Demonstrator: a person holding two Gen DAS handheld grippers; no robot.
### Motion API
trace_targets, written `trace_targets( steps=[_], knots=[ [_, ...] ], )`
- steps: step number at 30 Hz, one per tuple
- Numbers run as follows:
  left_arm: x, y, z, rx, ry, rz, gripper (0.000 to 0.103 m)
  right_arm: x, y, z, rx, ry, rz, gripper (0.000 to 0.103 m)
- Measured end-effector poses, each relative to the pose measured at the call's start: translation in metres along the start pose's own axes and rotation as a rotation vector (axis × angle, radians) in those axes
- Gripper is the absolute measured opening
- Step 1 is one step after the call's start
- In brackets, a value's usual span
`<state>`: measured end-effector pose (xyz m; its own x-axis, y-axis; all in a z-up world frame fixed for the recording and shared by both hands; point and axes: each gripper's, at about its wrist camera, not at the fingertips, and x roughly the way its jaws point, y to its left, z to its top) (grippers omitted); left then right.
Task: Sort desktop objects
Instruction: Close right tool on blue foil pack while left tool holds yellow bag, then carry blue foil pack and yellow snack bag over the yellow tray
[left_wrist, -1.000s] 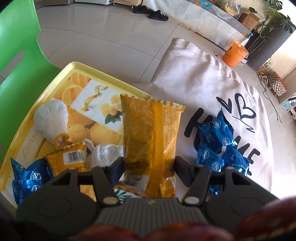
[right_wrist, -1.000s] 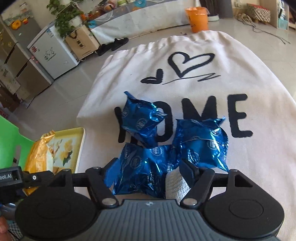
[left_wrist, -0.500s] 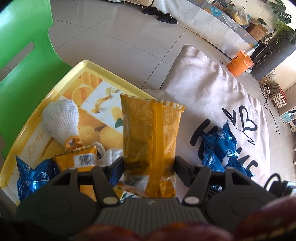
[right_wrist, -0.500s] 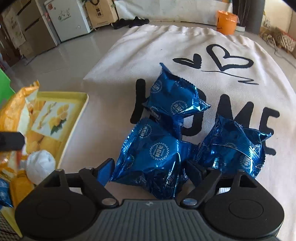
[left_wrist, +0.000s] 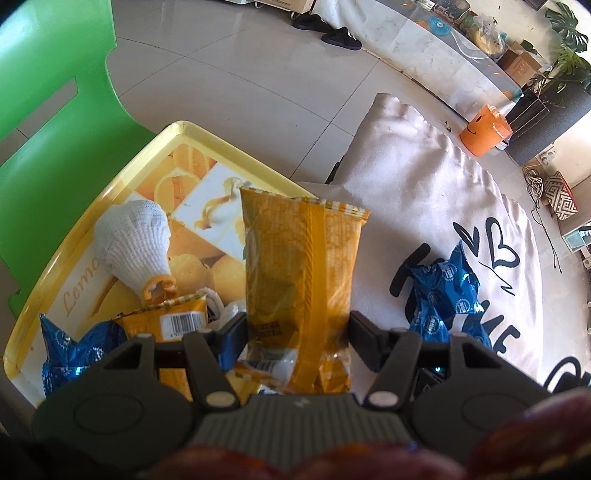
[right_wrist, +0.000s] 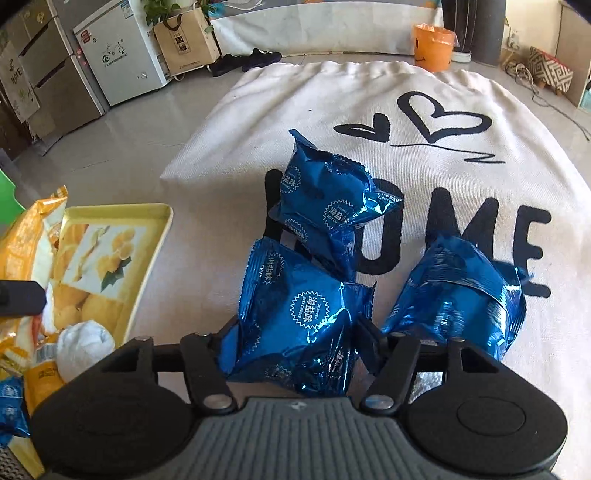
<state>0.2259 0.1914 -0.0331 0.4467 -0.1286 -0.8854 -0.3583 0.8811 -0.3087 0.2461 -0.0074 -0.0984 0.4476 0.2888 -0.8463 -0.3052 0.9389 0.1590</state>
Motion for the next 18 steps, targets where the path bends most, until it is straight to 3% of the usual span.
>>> trace_targets(
  steps=[18],
  knots=[
    [-0.002,0.021,0.013,-0.053,-0.026,0.035,0.059,-0.026,0.009,0.001,0.037,-0.039,0.102,0.063]
  ],
)
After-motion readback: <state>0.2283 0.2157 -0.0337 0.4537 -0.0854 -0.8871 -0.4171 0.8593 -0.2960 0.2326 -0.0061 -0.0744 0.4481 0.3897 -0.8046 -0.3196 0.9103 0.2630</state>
